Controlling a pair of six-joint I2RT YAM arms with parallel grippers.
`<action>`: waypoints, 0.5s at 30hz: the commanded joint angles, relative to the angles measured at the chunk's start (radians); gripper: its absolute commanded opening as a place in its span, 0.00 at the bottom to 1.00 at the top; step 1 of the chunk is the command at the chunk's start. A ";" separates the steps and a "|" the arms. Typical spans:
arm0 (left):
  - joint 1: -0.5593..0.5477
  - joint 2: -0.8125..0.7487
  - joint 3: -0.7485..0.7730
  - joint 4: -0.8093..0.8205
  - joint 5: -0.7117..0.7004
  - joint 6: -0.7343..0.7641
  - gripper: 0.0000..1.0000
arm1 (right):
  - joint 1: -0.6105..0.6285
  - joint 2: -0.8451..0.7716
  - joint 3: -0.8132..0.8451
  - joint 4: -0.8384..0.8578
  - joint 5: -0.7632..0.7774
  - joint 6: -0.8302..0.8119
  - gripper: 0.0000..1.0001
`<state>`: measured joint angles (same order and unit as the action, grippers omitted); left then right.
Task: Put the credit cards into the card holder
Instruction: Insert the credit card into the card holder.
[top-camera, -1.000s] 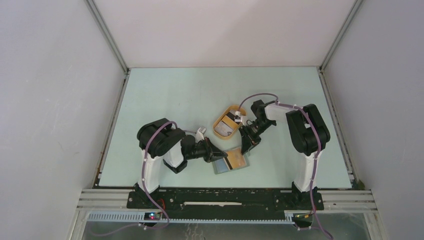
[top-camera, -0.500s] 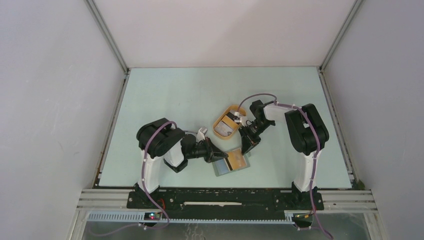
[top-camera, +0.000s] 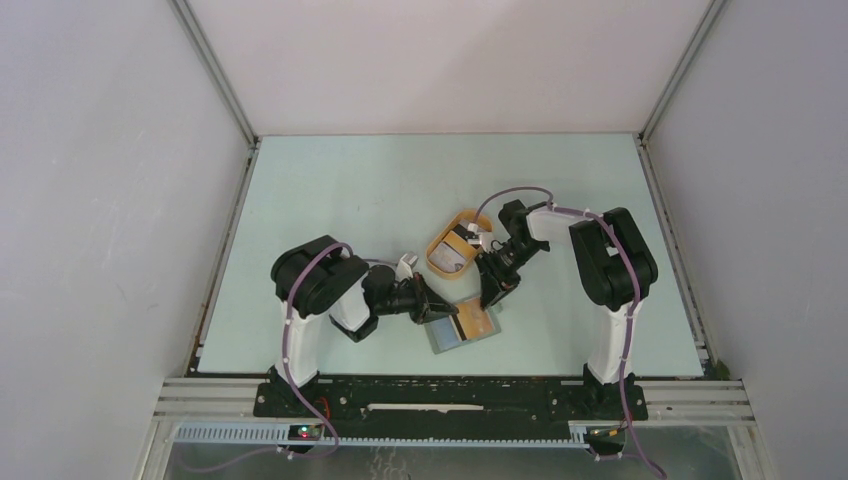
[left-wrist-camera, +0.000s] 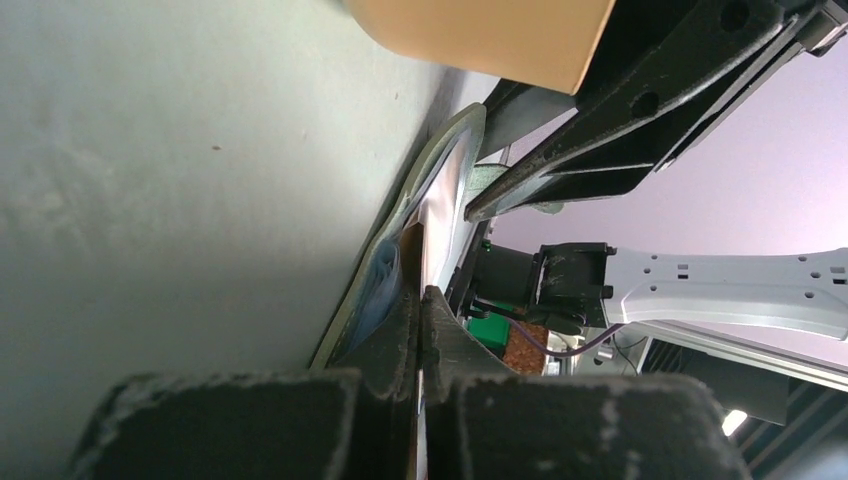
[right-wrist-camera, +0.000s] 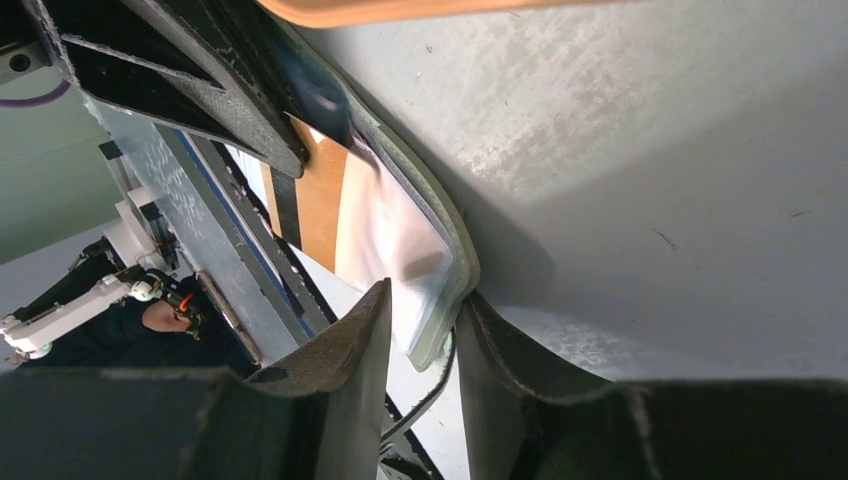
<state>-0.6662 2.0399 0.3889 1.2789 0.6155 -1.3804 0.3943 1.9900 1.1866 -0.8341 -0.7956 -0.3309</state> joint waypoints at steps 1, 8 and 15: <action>-0.007 -0.008 -0.013 -0.123 -0.019 0.000 0.01 | 0.000 -0.054 0.027 0.010 0.005 -0.010 0.42; -0.006 -0.004 -0.007 -0.143 -0.022 0.001 0.03 | -0.026 -0.162 0.013 0.028 0.098 -0.040 0.59; -0.006 -0.007 -0.001 -0.160 -0.021 0.004 0.09 | -0.018 -0.307 -0.040 0.046 0.066 -0.121 0.49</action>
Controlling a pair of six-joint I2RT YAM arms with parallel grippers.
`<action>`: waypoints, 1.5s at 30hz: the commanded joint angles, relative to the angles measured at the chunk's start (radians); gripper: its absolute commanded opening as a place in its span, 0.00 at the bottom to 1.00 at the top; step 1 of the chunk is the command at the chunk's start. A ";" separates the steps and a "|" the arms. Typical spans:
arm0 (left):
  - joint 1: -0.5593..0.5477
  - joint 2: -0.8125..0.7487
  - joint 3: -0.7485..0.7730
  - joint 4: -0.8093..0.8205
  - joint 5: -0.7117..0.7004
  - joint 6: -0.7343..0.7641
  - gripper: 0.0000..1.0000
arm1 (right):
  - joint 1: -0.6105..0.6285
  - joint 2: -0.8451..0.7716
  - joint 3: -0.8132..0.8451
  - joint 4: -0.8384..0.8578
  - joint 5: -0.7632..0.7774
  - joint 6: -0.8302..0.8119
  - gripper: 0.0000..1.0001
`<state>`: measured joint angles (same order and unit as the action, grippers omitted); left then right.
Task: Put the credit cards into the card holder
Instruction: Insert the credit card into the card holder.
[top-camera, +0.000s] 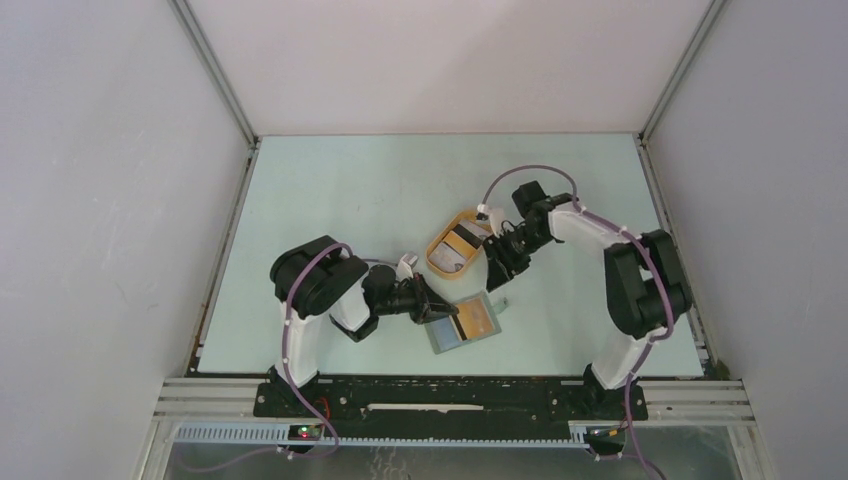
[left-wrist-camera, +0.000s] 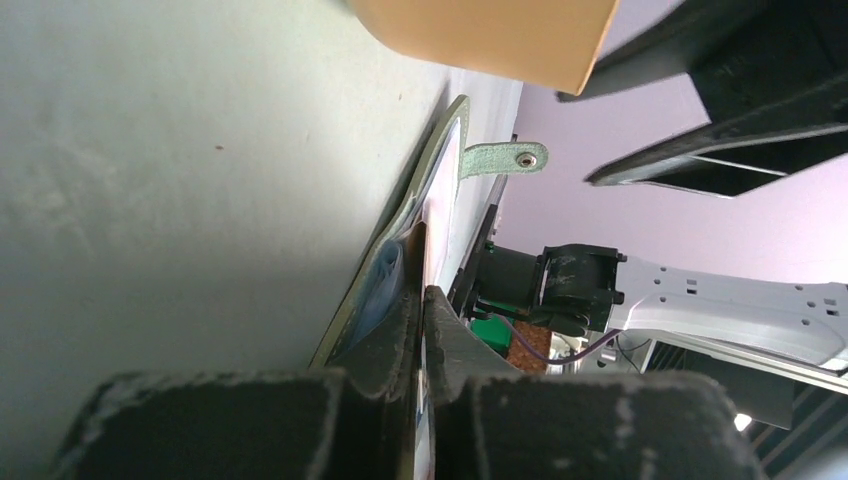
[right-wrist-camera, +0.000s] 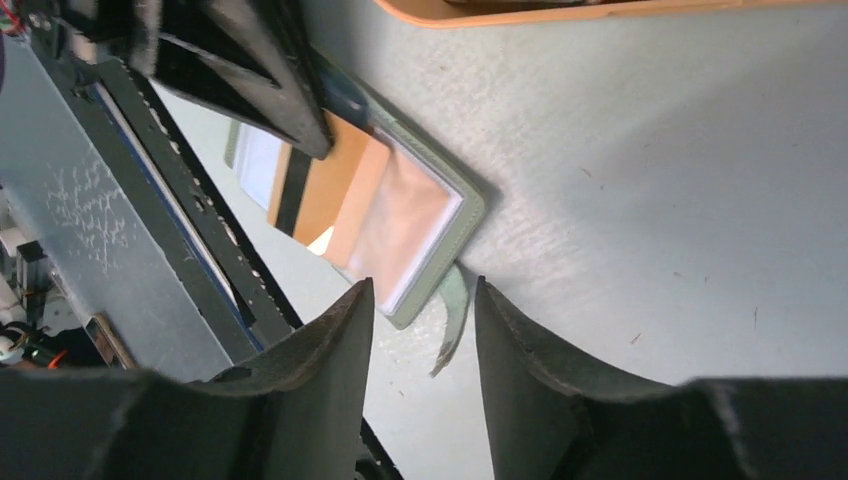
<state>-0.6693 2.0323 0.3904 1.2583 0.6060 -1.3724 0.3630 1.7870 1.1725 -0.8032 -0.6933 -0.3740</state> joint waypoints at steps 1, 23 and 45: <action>-0.003 0.000 -0.001 -0.142 -0.011 -0.003 0.10 | 0.030 -0.125 -0.035 0.013 -0.062 -0.103 0.44; -0.003 -0.001 -0.001 -0.177 -0.005 0.007 0.18 | 0.591 -0.197 -0.200 0.377 0.266 -0.094 0.14; -0.008 0.016 0.005 -0.179 -0.003 0.012 0.20 | 0.676 -0.134 -0.199 0.375 0.589 -0.133 0.14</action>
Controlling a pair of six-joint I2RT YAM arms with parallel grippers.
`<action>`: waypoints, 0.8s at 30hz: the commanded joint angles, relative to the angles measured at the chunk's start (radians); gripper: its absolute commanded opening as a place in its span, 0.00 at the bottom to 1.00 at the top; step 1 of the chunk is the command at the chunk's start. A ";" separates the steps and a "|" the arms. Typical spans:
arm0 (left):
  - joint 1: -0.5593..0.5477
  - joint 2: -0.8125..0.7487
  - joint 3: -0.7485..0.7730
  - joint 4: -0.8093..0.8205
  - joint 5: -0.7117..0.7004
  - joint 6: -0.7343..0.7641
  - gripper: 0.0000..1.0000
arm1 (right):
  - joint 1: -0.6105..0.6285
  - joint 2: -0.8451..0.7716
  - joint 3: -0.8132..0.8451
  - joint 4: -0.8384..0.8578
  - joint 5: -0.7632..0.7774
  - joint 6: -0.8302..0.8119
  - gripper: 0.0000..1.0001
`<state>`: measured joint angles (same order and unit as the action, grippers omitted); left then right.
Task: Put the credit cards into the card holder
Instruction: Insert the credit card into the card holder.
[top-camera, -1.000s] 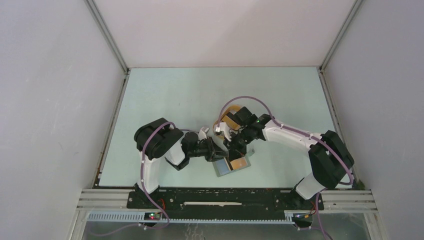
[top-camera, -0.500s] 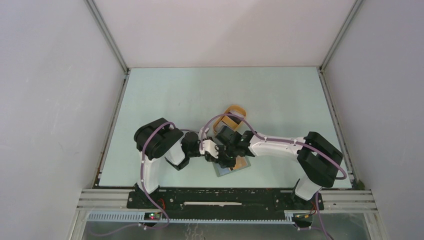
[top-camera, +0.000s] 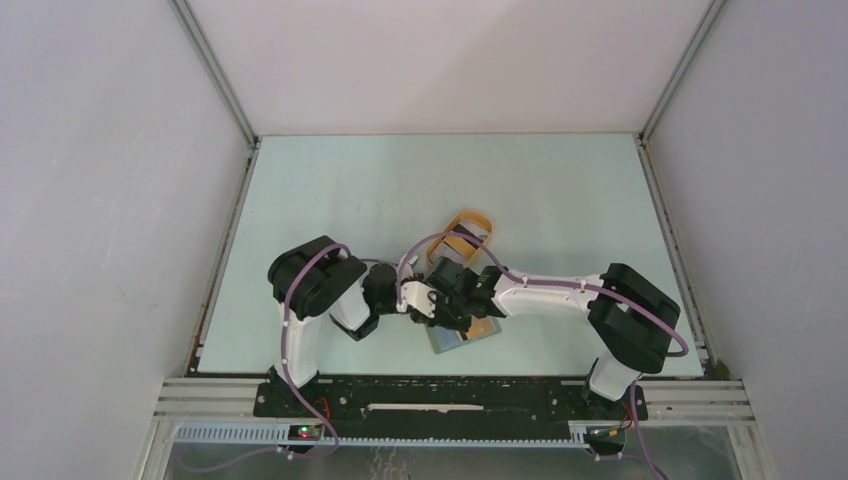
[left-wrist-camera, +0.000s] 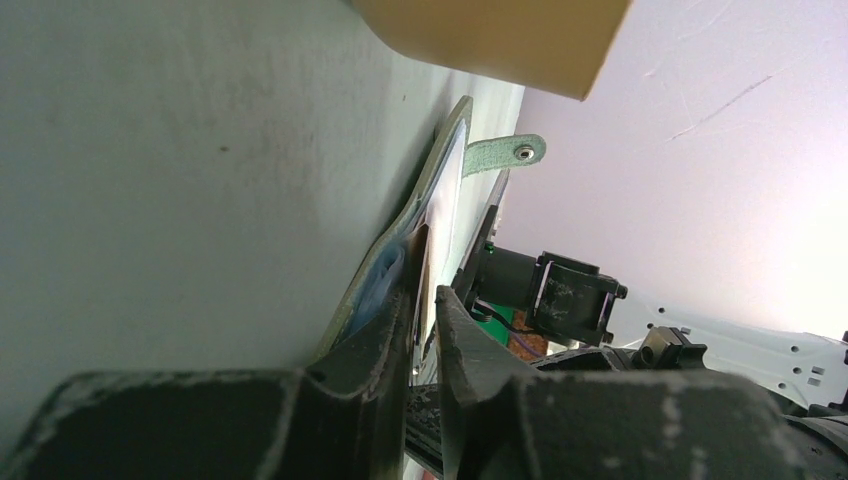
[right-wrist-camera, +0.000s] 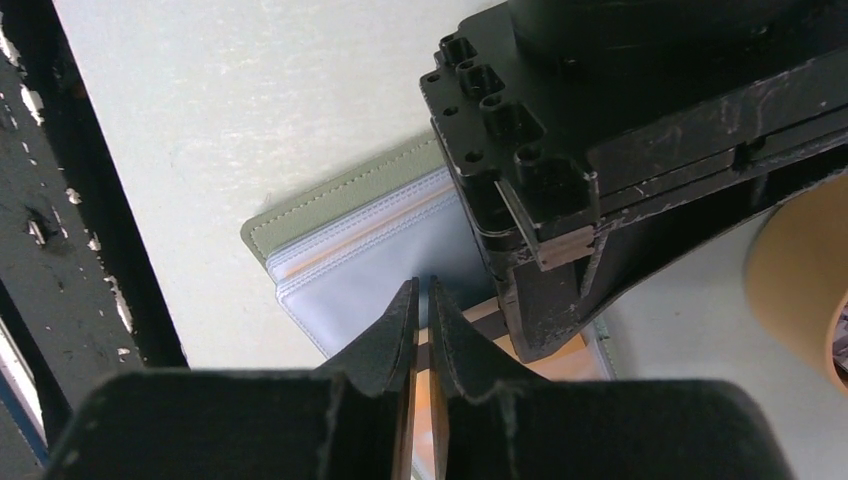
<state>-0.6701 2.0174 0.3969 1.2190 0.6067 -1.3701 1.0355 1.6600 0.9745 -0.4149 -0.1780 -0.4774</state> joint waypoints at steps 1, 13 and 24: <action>-0.007 0.031 -0.001 -0.142 -0.004 0.010 0.21 | 0.003 -0.009 0.000 -0.016 0.077 -0.030 0.14; -0.012 0.028 0.006 -0.164 -0.002 0.017 0.27 | -0.026 -0.054 -0.046 -0.028 0.120 -0.033 0.14; -0.013 0.028 0.005 -0.177 -0.006 0.023 0.30 | -0.086 -0.081 -0.077 -0.037 0.147 -0.043 0.14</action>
<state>-0.6720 2.0174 0.4137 1.2015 0.6182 -1.3895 0.9817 1.6096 0.9127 -0.4244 -0.0772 -0.4992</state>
